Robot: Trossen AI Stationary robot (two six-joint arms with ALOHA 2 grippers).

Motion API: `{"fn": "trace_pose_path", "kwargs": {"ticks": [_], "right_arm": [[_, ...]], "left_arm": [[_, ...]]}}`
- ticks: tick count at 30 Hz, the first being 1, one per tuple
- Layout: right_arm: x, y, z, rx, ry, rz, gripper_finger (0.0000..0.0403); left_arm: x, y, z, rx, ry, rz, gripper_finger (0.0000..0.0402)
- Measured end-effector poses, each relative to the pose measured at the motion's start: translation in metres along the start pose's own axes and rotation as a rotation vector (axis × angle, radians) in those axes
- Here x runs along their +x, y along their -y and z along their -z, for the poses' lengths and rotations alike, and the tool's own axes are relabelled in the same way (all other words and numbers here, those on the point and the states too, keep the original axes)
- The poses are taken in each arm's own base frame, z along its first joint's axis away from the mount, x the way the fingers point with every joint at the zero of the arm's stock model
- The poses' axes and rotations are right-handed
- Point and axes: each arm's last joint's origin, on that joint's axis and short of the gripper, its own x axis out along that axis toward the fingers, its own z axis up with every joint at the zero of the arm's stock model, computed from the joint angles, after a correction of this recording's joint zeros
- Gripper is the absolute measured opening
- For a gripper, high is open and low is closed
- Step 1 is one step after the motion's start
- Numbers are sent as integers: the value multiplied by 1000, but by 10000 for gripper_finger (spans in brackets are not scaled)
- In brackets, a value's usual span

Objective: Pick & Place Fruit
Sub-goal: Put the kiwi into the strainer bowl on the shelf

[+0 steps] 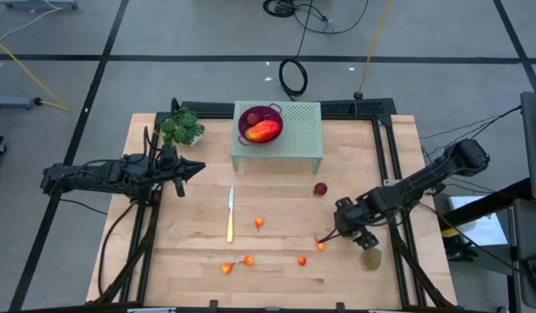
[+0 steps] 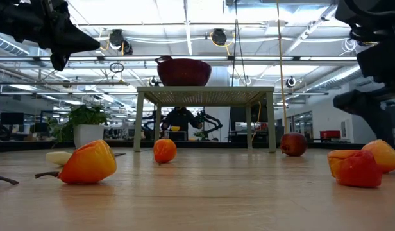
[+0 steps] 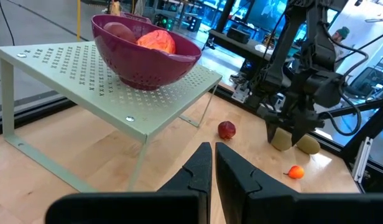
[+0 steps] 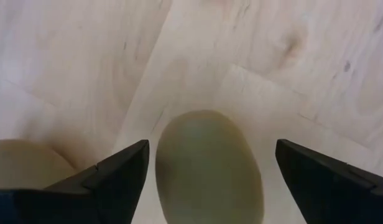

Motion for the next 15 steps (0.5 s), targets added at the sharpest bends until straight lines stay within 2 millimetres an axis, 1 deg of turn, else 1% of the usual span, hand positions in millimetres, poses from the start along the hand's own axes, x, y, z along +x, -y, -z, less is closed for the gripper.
{"fn": "trace_pose_path", "kwargs": {"ticks": [8,15], "right_arm": [[10,-1,11,29,-32,-2,294],[10,-1,10,36,-16,3,252]], "left_arm": [[0,0,0,-5,0,0,19],[0,0,-1,-6,6,3,19]]}}
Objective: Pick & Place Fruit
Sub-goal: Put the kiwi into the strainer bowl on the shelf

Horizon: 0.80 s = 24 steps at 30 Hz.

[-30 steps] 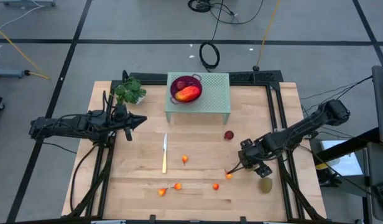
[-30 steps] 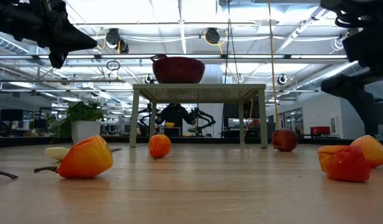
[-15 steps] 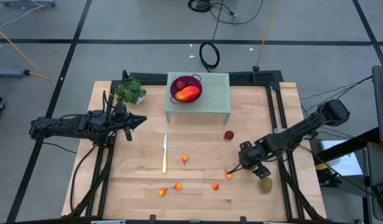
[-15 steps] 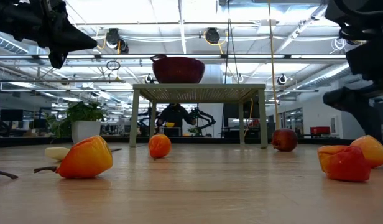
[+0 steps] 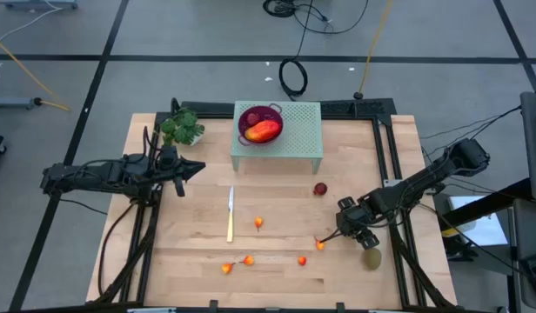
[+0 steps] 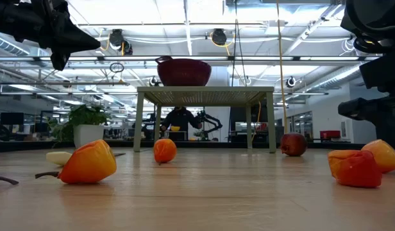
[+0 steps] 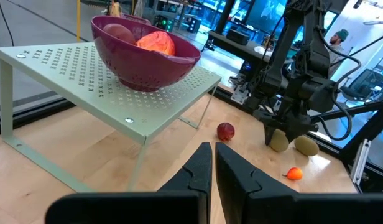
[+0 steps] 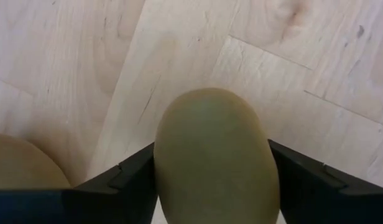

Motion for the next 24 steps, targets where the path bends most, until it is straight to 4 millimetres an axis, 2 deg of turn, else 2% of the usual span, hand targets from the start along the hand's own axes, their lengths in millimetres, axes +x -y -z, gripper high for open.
{"fn": "trace_pose_path", "kwargs": {"ticks": [5,10,16,24], "right_arm": [[-1,0,-1,-1,11,-6,224],[-7,-1,-6,27,45,-16,228],[-23,1,-26,60,127,-6,223],[-56,13,-57,111,289,107,224]], "left_arm": [[0,0,0,-2,1,0,19],[0,0,-1,-6,6,2,19],[0,1,-2,3,16,7,19],[0,1,-1,13,14,9,19]]}}
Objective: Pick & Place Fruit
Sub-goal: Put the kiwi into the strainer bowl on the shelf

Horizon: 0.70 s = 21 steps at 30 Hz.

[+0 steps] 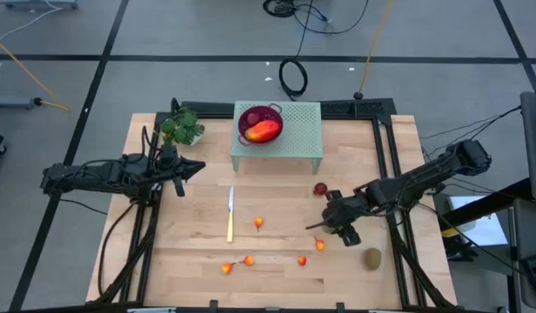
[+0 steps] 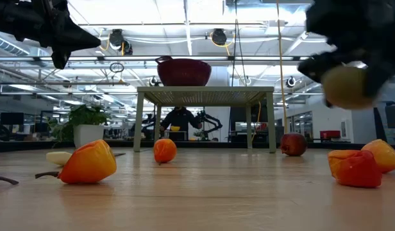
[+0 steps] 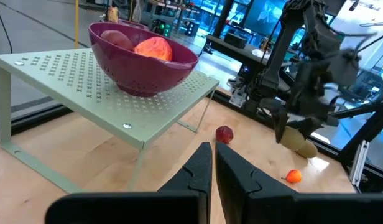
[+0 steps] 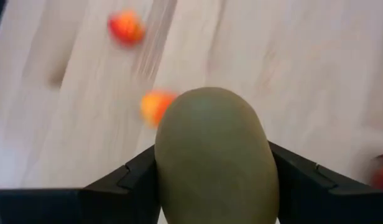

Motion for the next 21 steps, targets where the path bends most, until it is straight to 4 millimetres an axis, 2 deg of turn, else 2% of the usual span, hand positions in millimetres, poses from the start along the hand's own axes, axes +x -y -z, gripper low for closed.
{"fn": "trace_pose_path", "kwargs": {"ticks": [4,11,16,21], "right_arm": [[-11,7,-21,64,129,41,221],[-24,22,-54,273,466,74,224],[-36,32,-71,304,680,58,219],[-49,46,-81,419,848,28,223]], "left_arm": [[0,1,0,0,-10,22,19],[0,1,0,0,-11,26,19],[0,1,0,0,-12,26,19],[0,1,0,-11,-13,26,19]]}}
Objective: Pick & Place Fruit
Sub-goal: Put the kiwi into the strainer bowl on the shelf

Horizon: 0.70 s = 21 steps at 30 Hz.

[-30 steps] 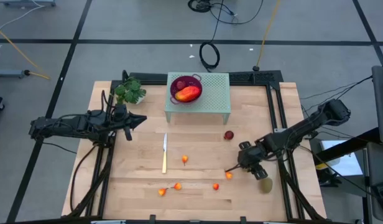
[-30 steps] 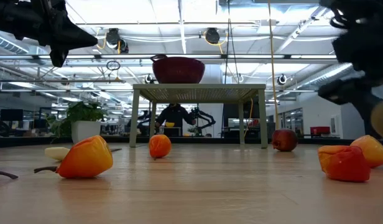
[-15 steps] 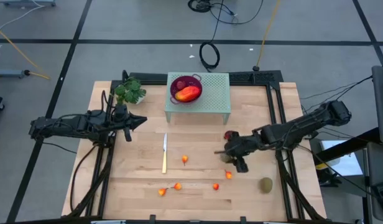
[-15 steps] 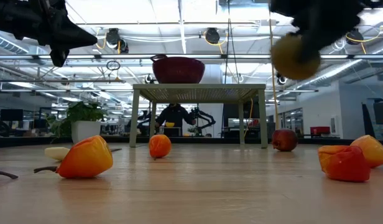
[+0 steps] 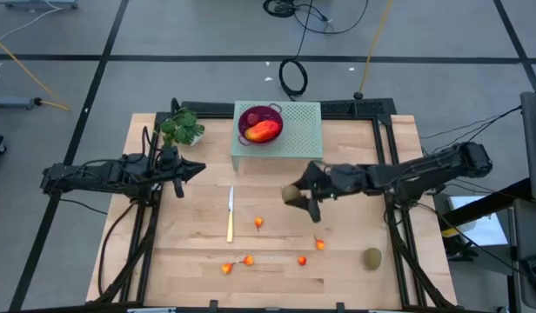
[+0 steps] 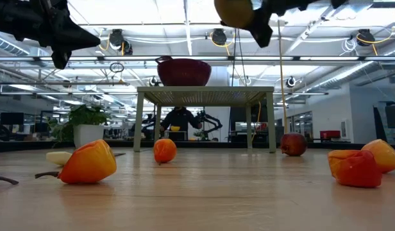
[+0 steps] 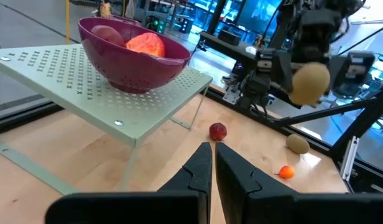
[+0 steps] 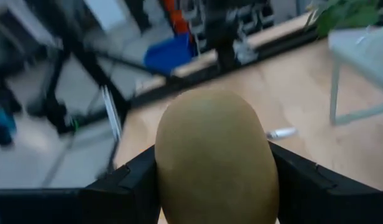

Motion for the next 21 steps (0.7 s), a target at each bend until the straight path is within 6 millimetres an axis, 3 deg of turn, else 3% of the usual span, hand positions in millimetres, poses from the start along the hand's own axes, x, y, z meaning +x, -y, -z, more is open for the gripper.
{"fn": "trace_pose_path", "kwargs": {"ticks": [9,16,21], "right_arm": [[-4,23,-37,179,212,-125,221],[-10,45,-51,336,254,-150,221],[-14,55,-58,288,280,-161,222]], "left_arm": [[0,1,0,-1,-8,34,19],[0,1,0,-1,-8,33,19],[0,1,0,-2,-6,33,19]]}}
